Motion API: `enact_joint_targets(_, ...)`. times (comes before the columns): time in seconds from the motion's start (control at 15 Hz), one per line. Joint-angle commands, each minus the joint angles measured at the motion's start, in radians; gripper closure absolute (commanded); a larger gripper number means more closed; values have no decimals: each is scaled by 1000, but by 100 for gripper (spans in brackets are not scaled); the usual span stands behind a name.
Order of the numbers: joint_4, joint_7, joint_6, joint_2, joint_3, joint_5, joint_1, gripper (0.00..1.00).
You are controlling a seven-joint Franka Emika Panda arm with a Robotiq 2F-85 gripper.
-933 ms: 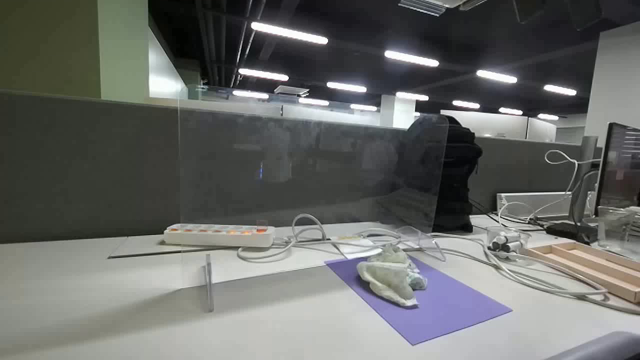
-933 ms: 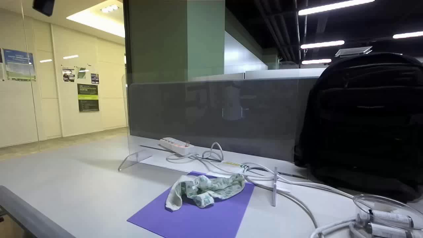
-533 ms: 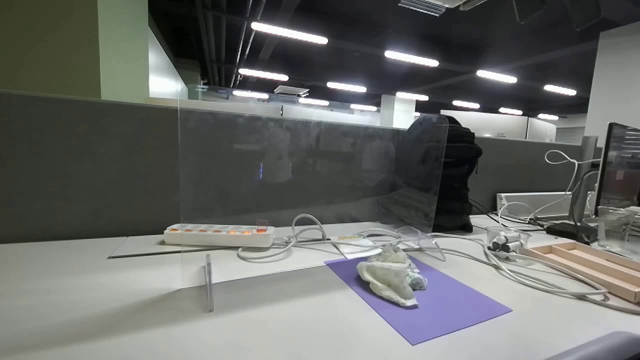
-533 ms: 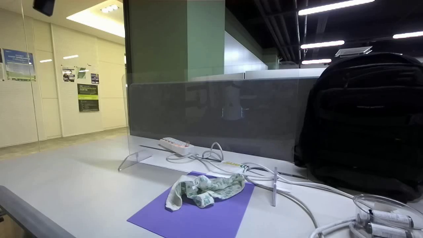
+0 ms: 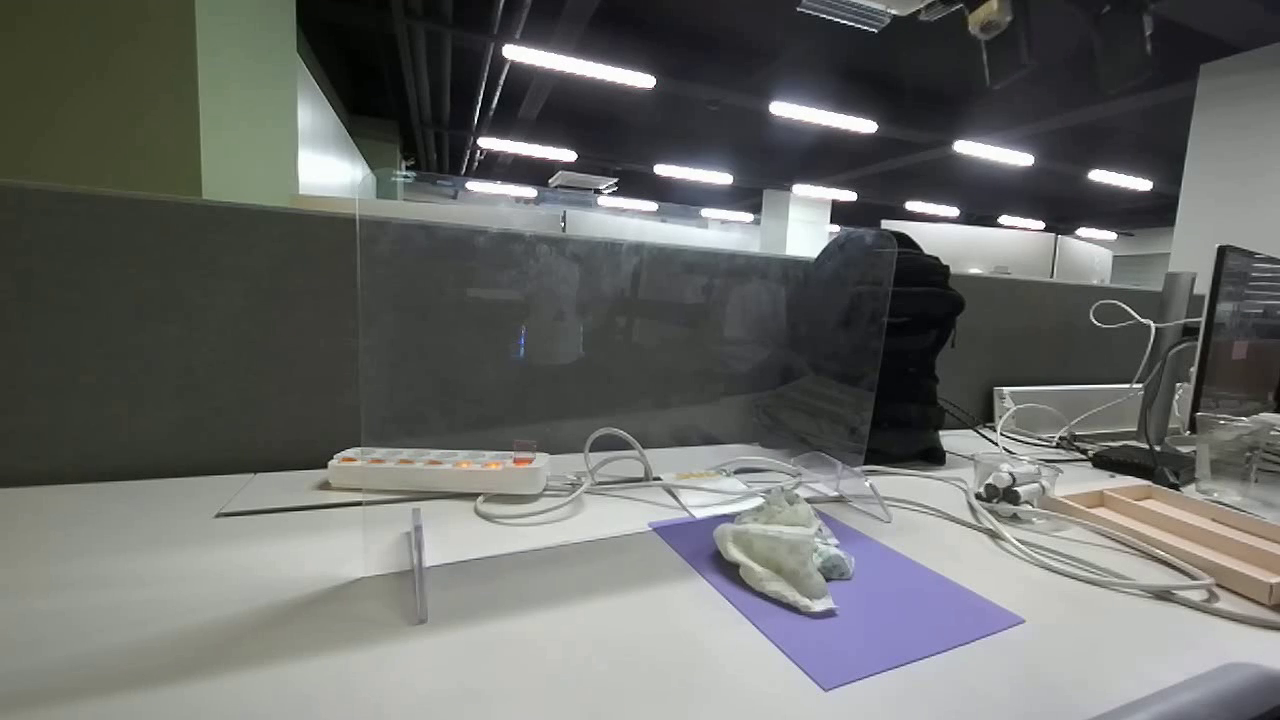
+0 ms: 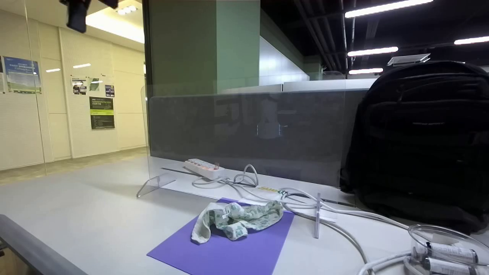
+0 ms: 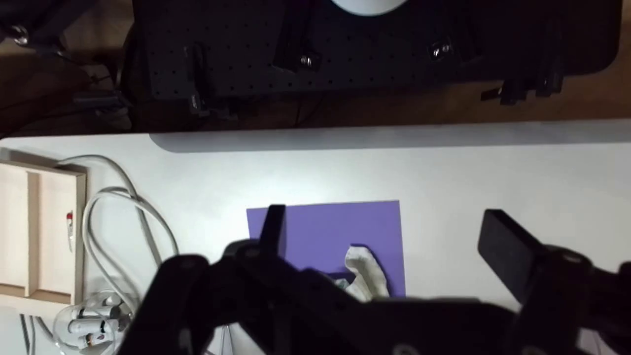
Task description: Hang the white and green cloth on the glass panel
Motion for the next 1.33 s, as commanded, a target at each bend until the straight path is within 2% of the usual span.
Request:
enact_joint_targets(0.0, -85, 55, 197, 17, -30, -25, -33, 0)
enact_joint_targets(0.2, -173, 68, 424, 62, -58, -40, -80, 0)
enact_joint_targets(0.47, -221, 50, 569, 182, -107, -5, -117, 0)
enact_joint_targets(1.0, -168, 67, 705, 444, -143, -6, -157, 0)
enact_joint_targets(1.07, -156, 73, 691, 459, -146, 1, -159, 0)
enact_joint_targets(1.13, -209, 35, 702, 400, -146, -14, -150, 0)
enact_joint_targets(1.27, -188, 41, 703, 439, -150, -11, -153, 0)
